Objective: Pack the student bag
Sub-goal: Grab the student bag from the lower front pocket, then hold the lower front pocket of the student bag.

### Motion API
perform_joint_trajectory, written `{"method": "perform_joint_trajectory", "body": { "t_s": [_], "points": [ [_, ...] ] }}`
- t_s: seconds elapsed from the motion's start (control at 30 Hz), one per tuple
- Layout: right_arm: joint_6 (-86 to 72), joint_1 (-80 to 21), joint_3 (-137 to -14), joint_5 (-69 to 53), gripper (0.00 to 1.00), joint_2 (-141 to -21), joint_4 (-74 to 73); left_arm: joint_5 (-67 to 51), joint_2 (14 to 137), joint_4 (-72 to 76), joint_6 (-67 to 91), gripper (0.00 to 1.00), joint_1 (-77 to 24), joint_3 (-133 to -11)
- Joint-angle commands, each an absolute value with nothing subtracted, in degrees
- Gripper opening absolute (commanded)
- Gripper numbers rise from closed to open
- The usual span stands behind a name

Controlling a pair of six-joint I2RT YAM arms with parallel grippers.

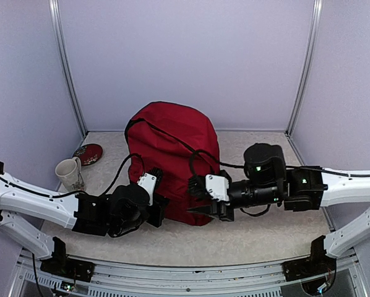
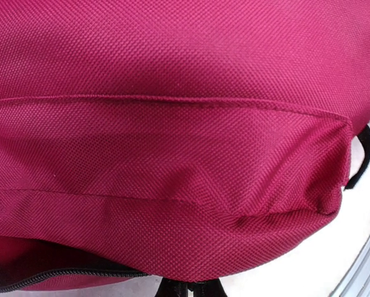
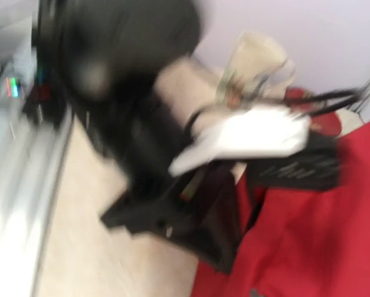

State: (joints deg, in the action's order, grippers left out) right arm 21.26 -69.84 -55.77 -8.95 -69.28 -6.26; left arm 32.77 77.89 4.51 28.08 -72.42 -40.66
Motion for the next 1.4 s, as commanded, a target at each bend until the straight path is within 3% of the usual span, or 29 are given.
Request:
{"method": "perform_joint_trajectory", "body": {
  "t_s": [0.0,0.07,0.23,0.5,0.77,1.1,1.13,1.2,1.27,1.37],
  "points": [
    [34.83,-72.97,-55.96,7.96,0.50,-77.55,-6.11,30.70,74.86,8.62,26.59,0.00,-72.45,-38.74],
    [37.45,-73.89,-57.43,16.01,0.54,-81.25,-6.45,29.53,74.19,8.90,26.23,0.00,-72.14,-38.36],
    [44.63,-74.01,-55.88,20.86,0.64,-85.31,0.49,25.60,72.26,11.20,24.49,0.00,-71.59,-36.69],
    [47.76,-74.49,-59.41,29.48,0.61,-90.43,3.19,23.90,71.30,9.58,24.53,0.00,-70.50,-36.12],
    [48.30,-76.29,-54.74,18.61,0.62,-83.35,10.78,20.94,71.19,12.42,25.58,0.00,-68.78,-34.64],
    [52.98,-73.48,-52.76,26.15,0.62,-91.61,13.62,20.69,70.98,11.52,25.42,0.00,-68.55,-35.07],
    [52.87,-73.48,-52.97,26.31,0.58,-92.05,13.58,20.83,70.90,11.14,25.59,0.00,-68.49,-35.07],
    [52.45,-73.48,-53.81,27.23,0.26,-92.65,13.33,21.08,70.66,9.85,26.24,0.00,-67.92,-35.11],
    [52.30,-73.48,-54.44,28.38,0.04,-92.66,12.03,20.44,70.09,8.03,27.70,0.00,-66.19,-34.99],
    [51.81,-73.48,-53.97,29.00,0.00,-91.22,9.51,21.04,68.77,3.86,29.53,0.00,-63.10,-34.85]
  ]
}}
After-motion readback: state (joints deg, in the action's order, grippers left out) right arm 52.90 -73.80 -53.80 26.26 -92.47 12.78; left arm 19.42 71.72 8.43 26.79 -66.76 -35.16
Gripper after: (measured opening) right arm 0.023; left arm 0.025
